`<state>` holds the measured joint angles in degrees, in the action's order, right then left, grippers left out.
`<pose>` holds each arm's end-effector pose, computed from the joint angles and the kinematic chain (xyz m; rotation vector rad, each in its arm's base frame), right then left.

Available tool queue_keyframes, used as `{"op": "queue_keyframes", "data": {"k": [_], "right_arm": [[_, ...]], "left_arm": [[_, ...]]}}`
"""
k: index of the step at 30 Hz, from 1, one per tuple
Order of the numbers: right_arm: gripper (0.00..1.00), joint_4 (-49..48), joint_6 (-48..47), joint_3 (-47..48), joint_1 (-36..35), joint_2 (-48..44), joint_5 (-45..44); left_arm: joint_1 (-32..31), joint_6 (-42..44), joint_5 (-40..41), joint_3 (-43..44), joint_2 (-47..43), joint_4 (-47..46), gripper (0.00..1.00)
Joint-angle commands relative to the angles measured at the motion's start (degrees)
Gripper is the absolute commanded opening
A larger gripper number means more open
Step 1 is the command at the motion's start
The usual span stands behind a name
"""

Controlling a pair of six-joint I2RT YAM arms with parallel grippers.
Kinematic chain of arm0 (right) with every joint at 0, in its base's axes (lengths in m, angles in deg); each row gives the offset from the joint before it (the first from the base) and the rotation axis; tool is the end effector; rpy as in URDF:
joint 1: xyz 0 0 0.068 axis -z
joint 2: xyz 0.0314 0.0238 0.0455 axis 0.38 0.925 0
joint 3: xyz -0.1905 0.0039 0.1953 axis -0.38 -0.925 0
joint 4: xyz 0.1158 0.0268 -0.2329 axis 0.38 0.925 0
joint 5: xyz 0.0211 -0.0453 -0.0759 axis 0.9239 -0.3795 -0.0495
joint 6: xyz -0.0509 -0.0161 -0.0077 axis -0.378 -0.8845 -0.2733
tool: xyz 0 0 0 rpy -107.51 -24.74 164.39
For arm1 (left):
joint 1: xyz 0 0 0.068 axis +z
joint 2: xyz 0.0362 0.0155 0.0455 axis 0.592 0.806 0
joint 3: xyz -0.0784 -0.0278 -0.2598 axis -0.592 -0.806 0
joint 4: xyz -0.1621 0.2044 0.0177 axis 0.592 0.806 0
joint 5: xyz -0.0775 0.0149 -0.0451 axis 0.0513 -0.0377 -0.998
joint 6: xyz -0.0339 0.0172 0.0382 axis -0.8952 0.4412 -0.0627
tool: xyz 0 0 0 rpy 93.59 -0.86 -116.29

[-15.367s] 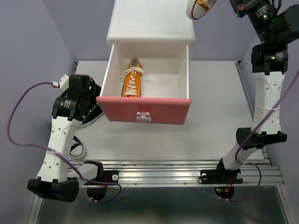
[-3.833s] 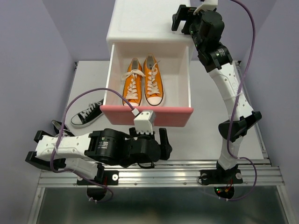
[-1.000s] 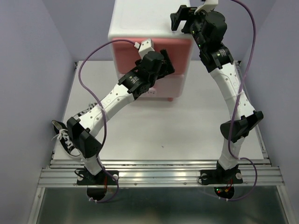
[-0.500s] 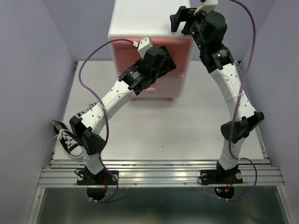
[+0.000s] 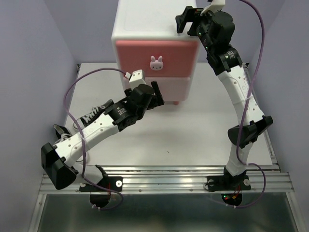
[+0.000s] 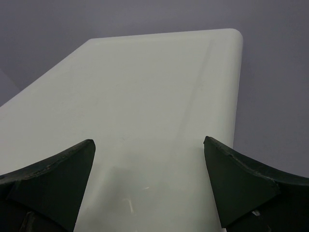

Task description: Place and organize the shoes in the shoe cabinet

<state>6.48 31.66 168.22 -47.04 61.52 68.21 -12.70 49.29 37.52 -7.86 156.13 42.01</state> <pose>0.3746 0.1684 0.5366 -0.1162 1.4505 0.4049 0.2105 -0.2171 0.3822 -0.1724 1.9504 -0.5757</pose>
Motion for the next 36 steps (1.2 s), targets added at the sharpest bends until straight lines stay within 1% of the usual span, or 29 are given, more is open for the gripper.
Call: {"op": "queue_keyframes", "data": {"k": [1, 5, 6, 10, 13, 16, 19, 24, 26, 27, 28, 30, 31, 33, 34, 36], "right_arm": [[0.99, 16.9, 2.2, -5.4, -1.3, 7.0, 3.0], [0.99, 16.9, 2.0, -5.3, -1.3, 7.0, 2.9], [0.99, 16.9, 2.0, -5.1, -1.3, 7.0, 3.0], [0.99, 16.9, 2.1, -5.1, -1.3, 7.1, 3.4], [0.99, 16.8, 2.3, -5.3, -1.3, 7.0, 3.5], [0.99, 16.8, 2.0, -5.2, -1.3, 7.0, 3.4], [0.99, 16.7, 1.7, -5.3, -1.3, 7.0, 3.2], [0.99, 16.6, 1.6, -5.3, -1.3, 7.0, 3.1], [0.99, 16.7, 1.6, -5.3, -1.3, 7.1, 3.1], [0.99, 16.6, 1.7, -5.4, -1.3, 7.2, 3.2], [0.99, 16.6, 1.7, -5.4, -1.3, 7.1, 3.2], [0.99, 16.6, 1.8, -5.7, -1.3, 7.2, 3.2], [0.99, 16.6, 1.9, -5.7, -1.3, 7.1, 3.2], [0.99, 16.7, 1.8, -5.6, -1.3, 7.2, 3.2], [0.99, 16.6, 1.8, -5.6, -1.3, 7.3, 3.2], [0.99, 16.7, 1.6, -5.4, -1.3, 7.5, 3.3]], "left_arm": [[1.1, 2.5, 4.5, -5.2, -0.8, -3.9, 0.99], [2.0, 6.0, 3.5, -7.2, 2.7, -11.8, 0.99], [2.2, 6.6, 3.6, -7.0, 3.8, -12.7, 0.99], [4.5, 8.9, 3.8, -3.3, 11.3, -14.9, 0.99], [5.1, 11.9, 4.2, -1.9, 14.8, -19.4, 0.99], [6.7, 11.5, 4.6, -0.3, 17.6, -20.1, 0.99], [7.5, 11.9, 4.1, 1.2, 19.3, -22.2, 0.99], [7.6, 13.2, 4.7, 2.3, 19.6, -25.6, 0.99], [7.5, 13.5, 5.2, 3.3, 19.8, -25.5, 0.97], [7.5, 13.6, 5.5, 3.5, 19.8, -25.5, 0.93], [7.5, 13.4, 5.6, 3.6, 19.6, -25.6, 0.83], [7.5, 13.3, 6.4, 3.8, 19.5, -25.9, 0.74], [7.5, 13.5, 6.5, 3.8, 19.6, -25.9, 0.64], [7.5, 13.9, 6.4, 3.7, 19.6, -25.9, 0.49], [7.5, 14.0, 6.4, 3.5, 19.7, -25.9, 0.33], [7.5, 14.0, 5.7, 3.0, 19.5, -25.8, 0.21]]}}
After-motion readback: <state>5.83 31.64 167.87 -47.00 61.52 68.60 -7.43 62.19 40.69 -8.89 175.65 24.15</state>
